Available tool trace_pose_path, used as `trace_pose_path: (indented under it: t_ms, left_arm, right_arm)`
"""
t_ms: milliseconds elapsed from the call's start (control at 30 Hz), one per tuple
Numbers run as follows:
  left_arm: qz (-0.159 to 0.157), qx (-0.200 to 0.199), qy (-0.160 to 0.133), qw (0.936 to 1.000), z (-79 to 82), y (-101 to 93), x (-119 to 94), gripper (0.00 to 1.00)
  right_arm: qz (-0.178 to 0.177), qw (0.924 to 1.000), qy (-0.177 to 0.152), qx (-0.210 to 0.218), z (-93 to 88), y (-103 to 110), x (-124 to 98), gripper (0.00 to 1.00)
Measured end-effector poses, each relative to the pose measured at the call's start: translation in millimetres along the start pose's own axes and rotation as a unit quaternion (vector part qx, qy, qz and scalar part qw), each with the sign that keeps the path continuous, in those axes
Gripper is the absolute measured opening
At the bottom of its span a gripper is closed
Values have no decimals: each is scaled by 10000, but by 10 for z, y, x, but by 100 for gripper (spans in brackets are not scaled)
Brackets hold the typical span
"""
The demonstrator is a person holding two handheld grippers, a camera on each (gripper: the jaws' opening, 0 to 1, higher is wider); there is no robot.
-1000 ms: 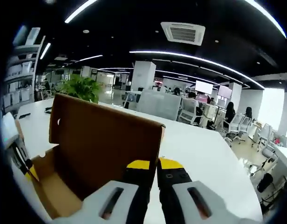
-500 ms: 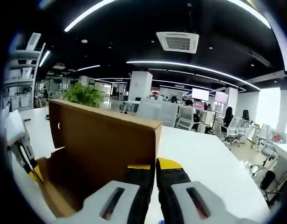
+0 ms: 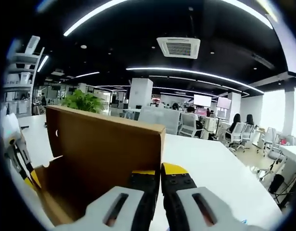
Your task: Operate the shoe box by opening the lid, removing the specified soft item, and placing it in the target area until the item is outside and the box remains undamaged.
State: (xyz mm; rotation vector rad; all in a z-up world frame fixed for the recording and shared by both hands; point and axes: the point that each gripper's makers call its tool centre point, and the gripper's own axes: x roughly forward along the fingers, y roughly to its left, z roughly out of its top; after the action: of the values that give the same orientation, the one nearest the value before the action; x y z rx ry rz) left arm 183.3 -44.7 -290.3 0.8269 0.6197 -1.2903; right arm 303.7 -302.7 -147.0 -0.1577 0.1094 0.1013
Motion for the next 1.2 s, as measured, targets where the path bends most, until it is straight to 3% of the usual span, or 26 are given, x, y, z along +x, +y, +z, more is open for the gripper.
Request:
trace_pose_path:
  t_ms: [67,100,200,333,433,467,500,567,600,667,733,767,800,833,867,967,1033,1067,1100,1133,1200]
  left_arm:
    - [73,-123,-159,9998,25,20,-17,9]
    - [80,-429,-342,9985,47,23,-28,10]
    - [197,-586,-891,9941,105,72,-50,13]
    - [161,-746,-1459,9864,160,20,-94,21]
    - [209,-1233,-1663,9781,186,54,-154,21]
    - [270,-1170,-1665,9787,178,80,-164,21]
    - [473,-1255,-1779,9749,195,145,-187,22]
    - [291,-1390,-2019,9691,255,103,-212,28]
    - [468,-1752,-2123,9602,265,188,-257,28]
    - [168,-2019,-2307,9517,316,160,-301,27]
    - [587,-2097,-2523,9428,339,353,-377,33]
    - [588,-2218,-2621,9374,365,369,-400,37]
    - [636,-2562,-2790,9233,391,424,-448,38]
    - [608,-2568,-2943,9186,426,422,-481,40]
    - [694,-2657,-3133,9091,452,456,-531,41]
    - [1028,-2726,-3303,8978,415,544,-627,44]
    - [1174,-2869,-3618,8792,447,583,-745,45]
    - [1202,-2943,-3697,8731,446,599,-781,48]
    - [1219,-2922,-3700,8734,435,590,-815,52]
    - [1348,-2895,-3803,8680,453,620,-860,55]
    - [1342,-2960,-3847,8640,469,623,-896,60]
  right_arm:
    - [-26,10000,-8,-34,0,4,-5,0]
    - [-128,9997,-24,-193,-6,4,-17,0]
    - [-314,9984,-53,-476,-11,8,-36,0]
    - [-199,9996,-81,-195,-11,-9,-49,0]
    - [-318,9987,-70,-389,-12,16,-54,0]
    - [-356,9984,-74,-427,-14,21,-56,0]
    - [-379,9983,-78,-442,-16,27,-61,0]
    - [-391,9982,-86,-451,-17,19,-70,0]
    - [-387,9983,-97,-436,-19,16,-76,0]
    - [-407,9982,-115,-430,-24,24,-89,0]
    - [-504,9970,-140,-579,-25,33,-98,1]
    - [-538,9966,-156,-598,-30,40,-111,1]
    - [-546,9965,-166,-613,-33,40,-119,1]
    - [-541,9966,-176,-597,-33,34,-128,1]
    - [-521,9971,-203,-513,-32,24,-134,0]
    - [-543,9968,-208,-551,-31,32,-139,1]
    - [-584,9960,-203,-648,-38,41,-145,1]
    - [-607,9955,-200,-705,-41,41,-152,1]
    - [-632,9950,-212,-750,-45,44,-162,1]
    - [-642,9949,-227,-747,-50,42,-170,1]
    - [-650,9950,-266,-705,-56,36,-182,1]
